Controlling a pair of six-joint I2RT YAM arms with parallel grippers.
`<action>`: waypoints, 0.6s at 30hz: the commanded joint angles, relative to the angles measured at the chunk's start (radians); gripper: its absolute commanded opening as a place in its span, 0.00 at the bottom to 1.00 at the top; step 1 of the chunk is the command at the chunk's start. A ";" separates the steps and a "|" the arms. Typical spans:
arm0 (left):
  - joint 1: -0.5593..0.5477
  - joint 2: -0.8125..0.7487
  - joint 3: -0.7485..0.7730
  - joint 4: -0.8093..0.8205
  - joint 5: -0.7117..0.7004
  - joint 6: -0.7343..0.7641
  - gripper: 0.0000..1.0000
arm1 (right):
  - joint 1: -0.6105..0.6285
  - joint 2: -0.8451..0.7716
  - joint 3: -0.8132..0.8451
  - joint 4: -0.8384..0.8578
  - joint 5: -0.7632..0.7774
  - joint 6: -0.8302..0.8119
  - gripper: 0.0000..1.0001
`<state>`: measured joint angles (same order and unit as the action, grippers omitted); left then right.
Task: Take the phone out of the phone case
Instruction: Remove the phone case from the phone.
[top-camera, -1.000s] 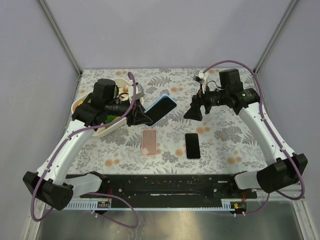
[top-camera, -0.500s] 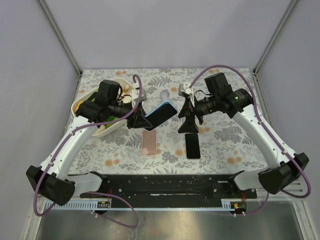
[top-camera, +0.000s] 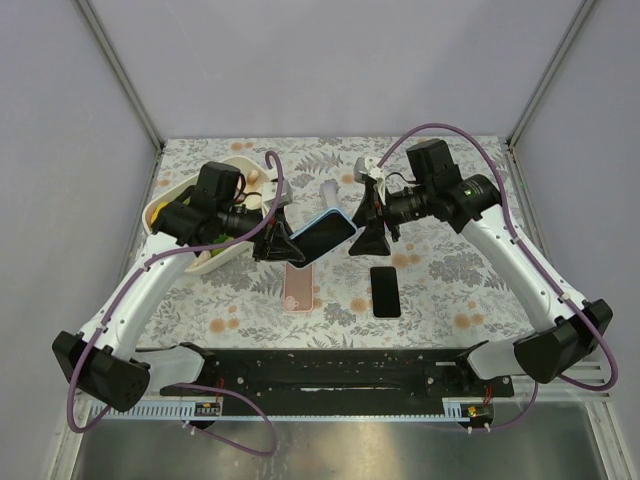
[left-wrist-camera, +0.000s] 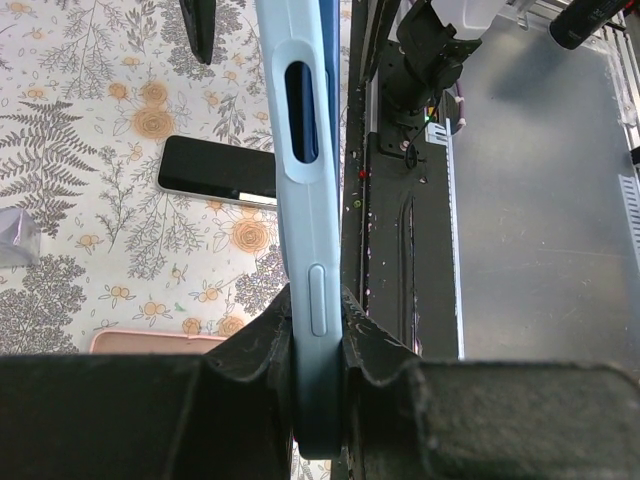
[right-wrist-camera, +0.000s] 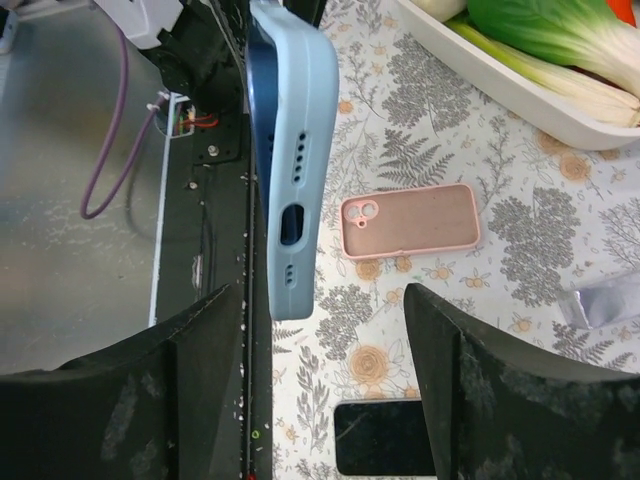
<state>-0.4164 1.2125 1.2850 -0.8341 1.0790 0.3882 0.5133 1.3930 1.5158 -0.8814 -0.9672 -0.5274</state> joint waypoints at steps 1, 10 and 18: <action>0.004 -0.041 0.007 0.052 0.082 0.028 0.00 | 0.007 0.015 0.032 0.064 -0.085 0.052 0.73; 0.004 -0.048 -0.012 0.081 0.094 0.011 0.00 | 0.007 0.024 0.015 0.091 -0.114 0.079 0.59; 0.005 -0.067 -0.049 0.187 0.113 -0.095 0.00 | 0.007 0.017 -0.014 0.099 -0.143 0.069 0.44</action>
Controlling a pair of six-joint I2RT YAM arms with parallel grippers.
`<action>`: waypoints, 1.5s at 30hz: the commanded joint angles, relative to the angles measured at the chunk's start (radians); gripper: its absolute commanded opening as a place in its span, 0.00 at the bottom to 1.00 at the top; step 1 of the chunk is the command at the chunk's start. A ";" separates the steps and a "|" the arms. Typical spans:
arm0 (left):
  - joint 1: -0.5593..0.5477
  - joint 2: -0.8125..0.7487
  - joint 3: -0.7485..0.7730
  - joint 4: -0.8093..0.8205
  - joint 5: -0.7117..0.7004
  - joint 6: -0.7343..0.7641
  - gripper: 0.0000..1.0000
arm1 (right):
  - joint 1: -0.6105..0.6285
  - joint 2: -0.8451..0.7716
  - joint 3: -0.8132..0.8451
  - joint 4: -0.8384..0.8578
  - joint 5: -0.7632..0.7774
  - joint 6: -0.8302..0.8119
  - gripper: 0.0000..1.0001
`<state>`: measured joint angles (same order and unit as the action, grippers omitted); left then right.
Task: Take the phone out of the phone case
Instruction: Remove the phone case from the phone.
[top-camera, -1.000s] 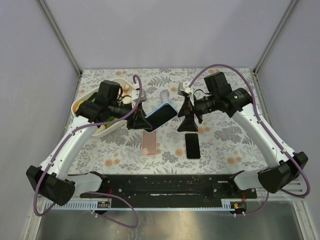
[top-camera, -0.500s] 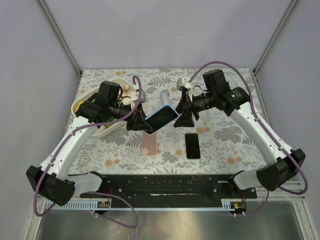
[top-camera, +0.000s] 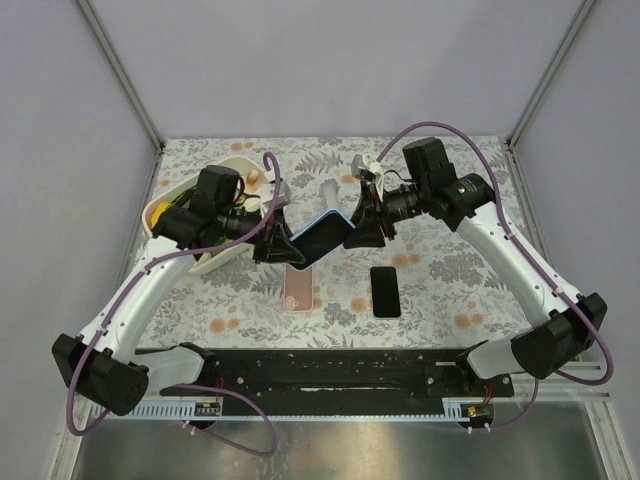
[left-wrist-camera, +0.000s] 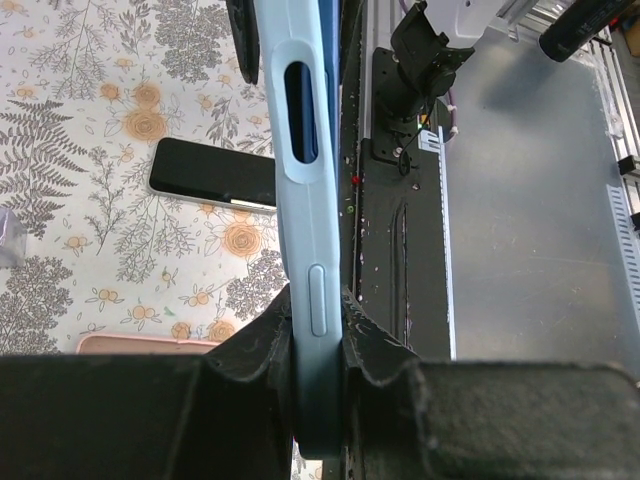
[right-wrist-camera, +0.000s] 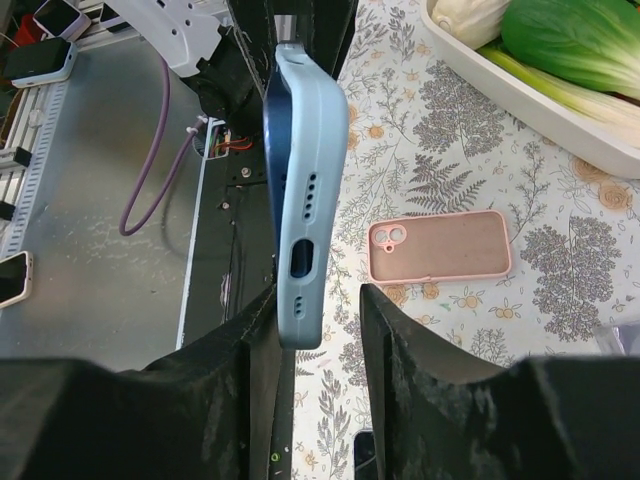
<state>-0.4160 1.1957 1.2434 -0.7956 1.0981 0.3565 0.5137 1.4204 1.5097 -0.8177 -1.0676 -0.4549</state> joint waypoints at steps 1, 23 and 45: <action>0.006 -0.053 -0.010 0.163 0.098 -0.079 0.00 | 0.006 -0.014 -0.011 0.037 -0.048 -0.005 0.42; 0.005 -0.059 -0.087 0.304 0.143 -0.204 0.00 | 0.006 -0.026 -0.003 0.035 -0.138 -0.034 0.04; 0.005 0.079 -0.053 0.289 0.143 -0.217 0.00 | 0.115 -0.107 0.092 -0.274 -0.184 -0.401 0.00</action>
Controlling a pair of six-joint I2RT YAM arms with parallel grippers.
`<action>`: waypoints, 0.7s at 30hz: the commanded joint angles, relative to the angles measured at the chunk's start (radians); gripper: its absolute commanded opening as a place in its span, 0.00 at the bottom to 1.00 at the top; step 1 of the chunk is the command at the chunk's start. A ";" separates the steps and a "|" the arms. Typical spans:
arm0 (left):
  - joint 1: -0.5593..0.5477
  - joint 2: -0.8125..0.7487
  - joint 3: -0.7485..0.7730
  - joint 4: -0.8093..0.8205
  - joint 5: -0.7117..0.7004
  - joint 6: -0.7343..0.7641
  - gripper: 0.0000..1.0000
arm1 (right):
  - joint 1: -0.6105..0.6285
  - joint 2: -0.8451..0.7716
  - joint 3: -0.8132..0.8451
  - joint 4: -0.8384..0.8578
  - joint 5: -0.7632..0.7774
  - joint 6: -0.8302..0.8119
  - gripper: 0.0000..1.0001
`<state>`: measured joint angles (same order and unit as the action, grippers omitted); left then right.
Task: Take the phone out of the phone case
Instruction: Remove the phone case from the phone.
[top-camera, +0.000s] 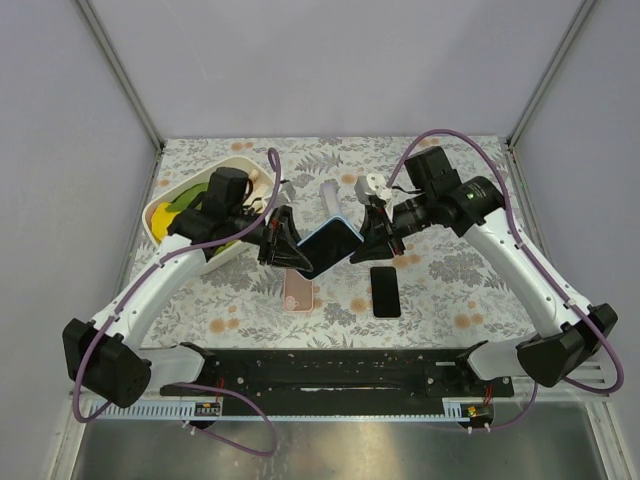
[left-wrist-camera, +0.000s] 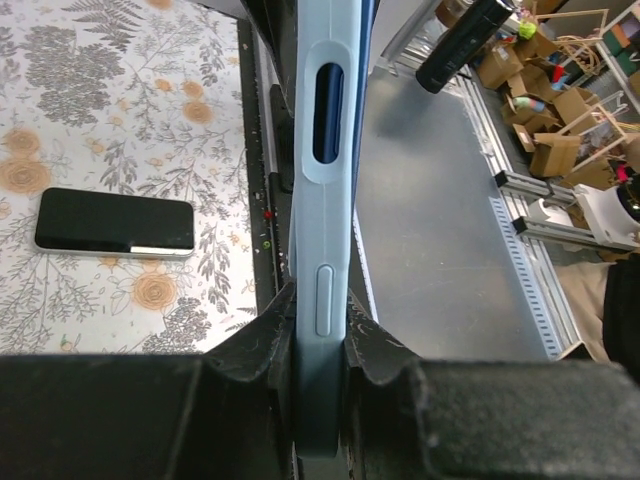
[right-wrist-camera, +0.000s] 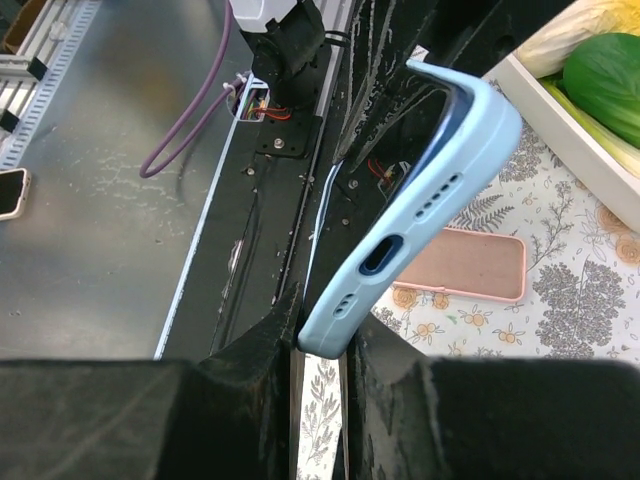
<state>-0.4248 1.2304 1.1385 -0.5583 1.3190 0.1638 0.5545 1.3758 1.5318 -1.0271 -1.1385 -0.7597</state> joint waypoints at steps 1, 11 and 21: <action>0.014 0.055 0.058 0.052 -0.078 -0.026 0.00 | 0.082 -0.064 0.077 -0.082 -0.115 -0.108 0.00; 0.006 0.104 0.076 0.049 -0.076 -0.032 0.00 | 0.117 -0.072 0.110 -0.140 -0.110 -0.162 0.00; -0.023 0.124 0.070 0.051 -0.070 -0.035 0.00 | 0.154 -0.072 0.139 -0.195 -0.106 -0.214 0.00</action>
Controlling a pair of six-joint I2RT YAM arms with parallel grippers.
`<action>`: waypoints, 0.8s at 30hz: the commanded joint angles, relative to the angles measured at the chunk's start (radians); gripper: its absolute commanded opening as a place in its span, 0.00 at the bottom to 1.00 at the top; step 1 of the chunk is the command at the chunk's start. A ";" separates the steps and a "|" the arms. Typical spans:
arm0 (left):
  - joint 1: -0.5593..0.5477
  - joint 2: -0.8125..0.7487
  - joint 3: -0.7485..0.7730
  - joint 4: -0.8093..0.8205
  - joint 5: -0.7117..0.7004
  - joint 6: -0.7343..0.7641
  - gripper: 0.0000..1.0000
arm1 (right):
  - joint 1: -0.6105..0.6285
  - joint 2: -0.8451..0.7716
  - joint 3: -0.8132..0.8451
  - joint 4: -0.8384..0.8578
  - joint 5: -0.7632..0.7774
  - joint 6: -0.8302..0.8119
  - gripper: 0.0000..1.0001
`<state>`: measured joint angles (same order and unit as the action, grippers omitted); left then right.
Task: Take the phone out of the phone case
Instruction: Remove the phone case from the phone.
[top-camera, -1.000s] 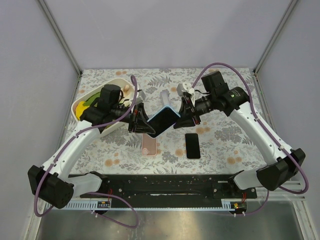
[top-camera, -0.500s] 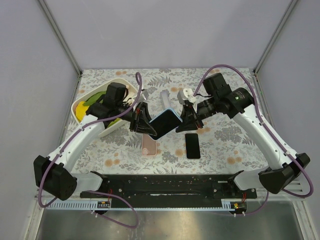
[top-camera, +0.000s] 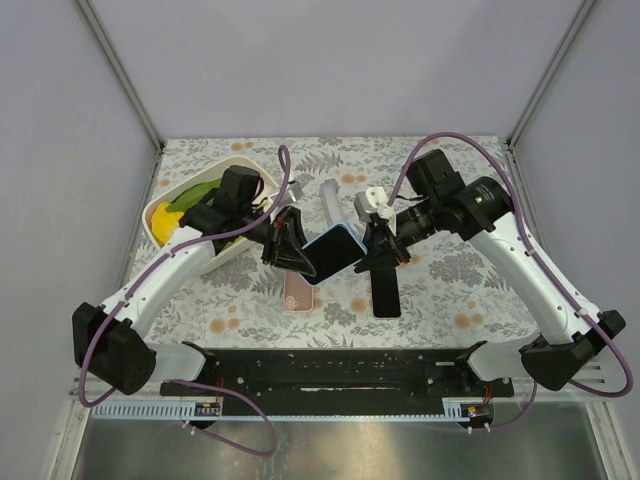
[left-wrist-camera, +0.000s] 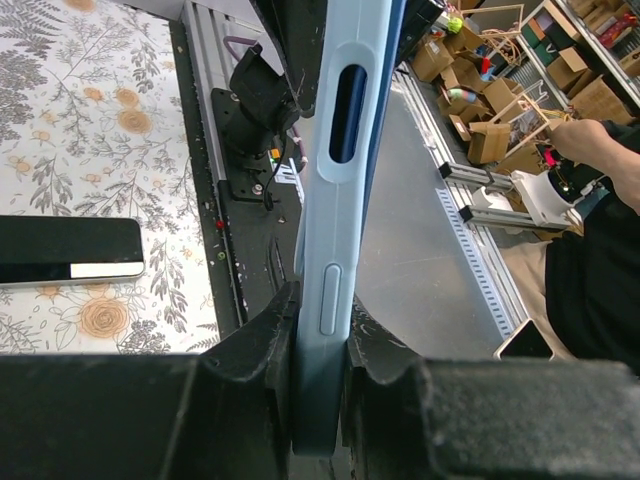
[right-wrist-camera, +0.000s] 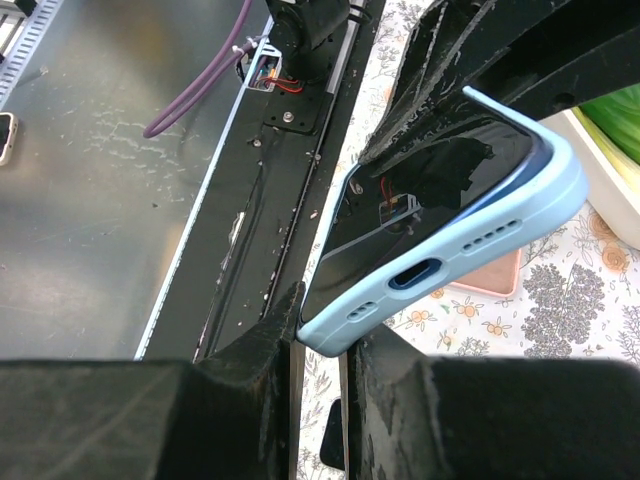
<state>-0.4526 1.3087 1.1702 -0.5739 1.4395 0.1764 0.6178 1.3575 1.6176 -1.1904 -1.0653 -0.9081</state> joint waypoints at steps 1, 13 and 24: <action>0.000 0.046 0.039 0.066 -0.188 -0.046 0.00 | 0.091 -0.054 0.051 -0.037 -0.179 -0.072 0.00; -0.017 0.018 0.046 0.034 -0.172 -0.008 0.00 | 0.096 -0.063 -0.016 0.003 -0.038 -0.020 0.05; 0.071 -0.072 0.049 -0.023 -0.154 0.060 0.00 | -0.088 -0.141 -0.214 0.409 -0.030 0.474 0.63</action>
<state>-0.4263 1.2922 1.1725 -0.6346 1.3460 0.2291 0.5777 1.2778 1.4479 -1.0000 -0.9909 -0.6651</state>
